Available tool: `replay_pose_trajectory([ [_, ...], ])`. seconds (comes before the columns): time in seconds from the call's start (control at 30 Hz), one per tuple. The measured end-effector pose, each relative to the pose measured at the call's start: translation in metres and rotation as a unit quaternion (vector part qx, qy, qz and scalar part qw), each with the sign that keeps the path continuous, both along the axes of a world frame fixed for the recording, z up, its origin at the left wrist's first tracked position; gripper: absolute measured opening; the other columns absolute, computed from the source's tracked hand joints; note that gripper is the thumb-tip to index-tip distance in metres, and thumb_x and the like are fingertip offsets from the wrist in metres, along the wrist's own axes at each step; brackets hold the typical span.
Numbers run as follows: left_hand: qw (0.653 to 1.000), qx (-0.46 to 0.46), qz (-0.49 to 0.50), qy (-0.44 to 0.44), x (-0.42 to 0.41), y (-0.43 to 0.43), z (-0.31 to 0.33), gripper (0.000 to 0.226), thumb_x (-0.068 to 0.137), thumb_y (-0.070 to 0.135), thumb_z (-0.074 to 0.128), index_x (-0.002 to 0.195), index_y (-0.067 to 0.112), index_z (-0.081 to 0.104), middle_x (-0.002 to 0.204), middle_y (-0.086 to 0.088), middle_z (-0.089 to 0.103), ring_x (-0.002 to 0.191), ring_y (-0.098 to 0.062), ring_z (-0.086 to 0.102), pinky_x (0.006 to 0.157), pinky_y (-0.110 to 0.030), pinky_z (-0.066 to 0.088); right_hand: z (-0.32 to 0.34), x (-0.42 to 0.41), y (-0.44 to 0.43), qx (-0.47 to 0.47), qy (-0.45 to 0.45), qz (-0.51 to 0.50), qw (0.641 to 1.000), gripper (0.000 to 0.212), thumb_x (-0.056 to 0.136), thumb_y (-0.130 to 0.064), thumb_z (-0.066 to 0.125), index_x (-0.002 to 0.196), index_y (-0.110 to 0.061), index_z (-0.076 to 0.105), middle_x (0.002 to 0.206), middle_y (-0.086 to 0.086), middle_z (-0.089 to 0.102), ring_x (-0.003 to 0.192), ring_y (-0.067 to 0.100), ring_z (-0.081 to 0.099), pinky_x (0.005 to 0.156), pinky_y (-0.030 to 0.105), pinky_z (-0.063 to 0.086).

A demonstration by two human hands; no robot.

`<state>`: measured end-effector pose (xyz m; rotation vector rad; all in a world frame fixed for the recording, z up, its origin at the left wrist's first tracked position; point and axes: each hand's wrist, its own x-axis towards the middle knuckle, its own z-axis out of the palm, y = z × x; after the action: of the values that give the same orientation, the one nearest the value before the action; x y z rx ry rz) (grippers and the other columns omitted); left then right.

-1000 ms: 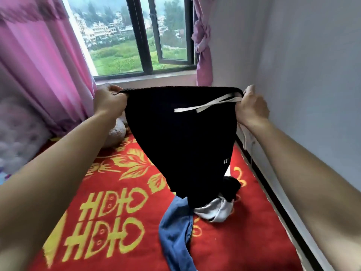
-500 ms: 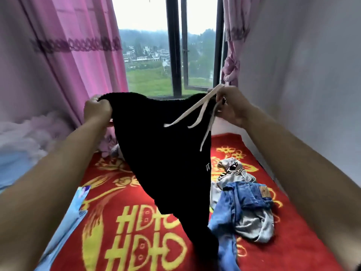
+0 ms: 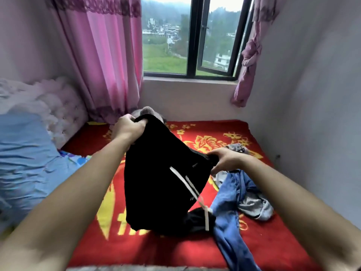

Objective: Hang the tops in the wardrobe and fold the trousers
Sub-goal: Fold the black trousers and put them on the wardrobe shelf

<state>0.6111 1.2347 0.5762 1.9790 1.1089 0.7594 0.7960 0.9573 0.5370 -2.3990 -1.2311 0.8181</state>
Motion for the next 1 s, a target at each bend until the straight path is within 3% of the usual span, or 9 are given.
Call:
replay_pose_trajectory([
  [0.07, 0.992, 0.095, -0.010, 0.079, -0.002, -0.003, -0.008, 0.031, 0.076, 0.049, 0.060, 0.096, 0.025, 0.063, 0.099, -0.004, 0.072, 0.096, -0.030, 0.066, 0.081, -0.034, 0.052, -0.008, -0.007, 0.003, -0.032, -0.242, 0.035, 0.969, 0.025, 0.088, -0.015, 0.063, 0.113, -0.012, 0.066, 0.108, 0.008, 0.069, 0.102, 0.028, 0.063, 0.084, 0.037, 0.051],
  [0.13, 0.976, 0.156, -0.039, 0.149, -0.006, 0.001, -0.014, 0.027, 0.084, 0.026, 0.056, 0.109, 0.031, 0.067, 0.114, -0.009, 0.067, 0.108, -0.034, 0.061, 0.085, -0.037, 0.047, -0.009, -0.006, -0.001, -0.024, -0.334, 0.007, 0.942, 0.023, 0.098, -0.024, 0.052, 0.118, -0.018, 0.062, 0.114, 0.011, 0.063, 0.108, 0.033, 0.061, 0.080, 0.039, 0.048],
  [0.27, 0.933, 0.214, -0.133, 0.258, -0.023, 0.020, -0.030, 0.047, 0.081, -0.002, 0.056, 0.115, 0.027, 0.071, 0.121, -0.011, 0.055, 0.115, -0.034, 0.055, 0.096, -0.039, 0.047, -0.002, 0.018, -0.007, 0.014, -0.351, -0.054, 0.935, 0.033, 0.101, -0.039, 0.047, 0.117, -0.015, 0.064, 0.121, 0.009, 0.047, 0.114, 0.033, 0.053, 0.085, 0.040, 0.048],
  [0.4, 0.904, 0.218, -0.275, 0.246, -0.028, 0.014, -0.044, 0.056, 0.071, -0.011, 0.055, 0.116, 0.022, 0.060, 0.097, -0.006, 0.068, 0.089, -0.027, 0.063, 0.075, -0.033, 0.048, 0.013, 0.043, 0.000, 0.063, -0.340, -0.062, 0.936, 0.029, 0.100, -0.024, 0.044, 0.120, -0.013, 0.061, 0.123, 0.008, 0.057, 0.114, 0.032, 0.058, 0.084, 0.038, 0.045],
  [0.53, 0.910, 0.142, -0.310, 0.235, -0.017, 0.004, -0.051, 0.039, 0.075, -0.007, 0.046, 0.101, 0.022, 0.046, 0.079, -0.009, 0.059, 0.076, -0.032, 0.058, 0.063, -0.034, 0.043, 0.022, 0.057, 0.008, 0.075, -0.317, -0.043, 0.944, 0.056, 0.094, -0.019, 0.040, 0.145, -0.043, 0.039, 0.110, 0.003, 0.056, 0.102, 0.031, 0.058, 0.083, 0.042, 0.047],
  [0.63, 0.910, 0.111, -0.307, 0.254, -0.005, -0.001, -0.052, 0.011, 0.093, 0.024, 0.047, 0.100, 0.025, 0.038, 0.093, -0.015, 0.061, 0.089, -0.036, 0.059, 0.072, -0.037, 0.041, 0.020, 0.073, 0.018, 0.083, -0.320, -0.068, 0.941, 0.046, 0.093, -0.022, 0.041, 0.133, -0.043, 0.048, 0.108, 0.004, 0.055, 0.102, 0.033, 0.059, 0.078, 0.038, 0.041],
  [0.73, 0.903, 0.121, -0.306, 0.275, 0.005, 0.000, -0.049, 0.064, 0.073, 0.085, 0.051, 0.115, 0.038, 0.039, 0.103, -0.004, 0.064, 0.097, -0.026, 0.061, 0.084, -0.038, 0.047, 0.016, 0.088, 0.026, 0.073, -0.322, -0.083, 0.940, 0.044, 0.092, -0.019, 0.042, 0.130, -0.037, 0.051, 0.109, 0.006, 0.056, 0.103, 0.035, 0.059, 0.076, 0.037, 0.040],
  [0.83, 0.870, 0.176, -0.325, 0.327, 0.018, 0.007, -0.053, 0.096, 0.053, 0.086, 0.069, 0.128, 0.038, 0.032, 0.103, 0.001, 0.062, 0.098, -0.024, 0.061, 0.084, -0.038, 0.049, 0.007, 0.103, 0.031, 0.054, -0.336, -0.083, 0.937, 0.041, 0.091, -0.021, 0.041, 0.128, -0.037, 0.051, 0.110, 0.006, 0.059, 0.102, 0.034, 0.060, 0.076, 0.037, 0.041],
  [1.0, 0.865, 0.153, -0.351, 0.324, 0.041, 0.039, -0.082, 0.033, 0.089, 0.045, 0.065, 0.121, 0.038, 0.056, 0.106, 0.004, 0.065, 0.103, -0.023, 0.062, 0.083, -0.033, 0.047, -0.024, 0.122, 0.041, -0.033, -0.361, -0.056, 0.930, 0.038, 0.094, -0.028, 0.042, 0.131, -0.038, 0.048, 0.123, 0.002, 0.062, 0.110, 0.028, 0.061, 0.074, 0.035, 0.039],
])
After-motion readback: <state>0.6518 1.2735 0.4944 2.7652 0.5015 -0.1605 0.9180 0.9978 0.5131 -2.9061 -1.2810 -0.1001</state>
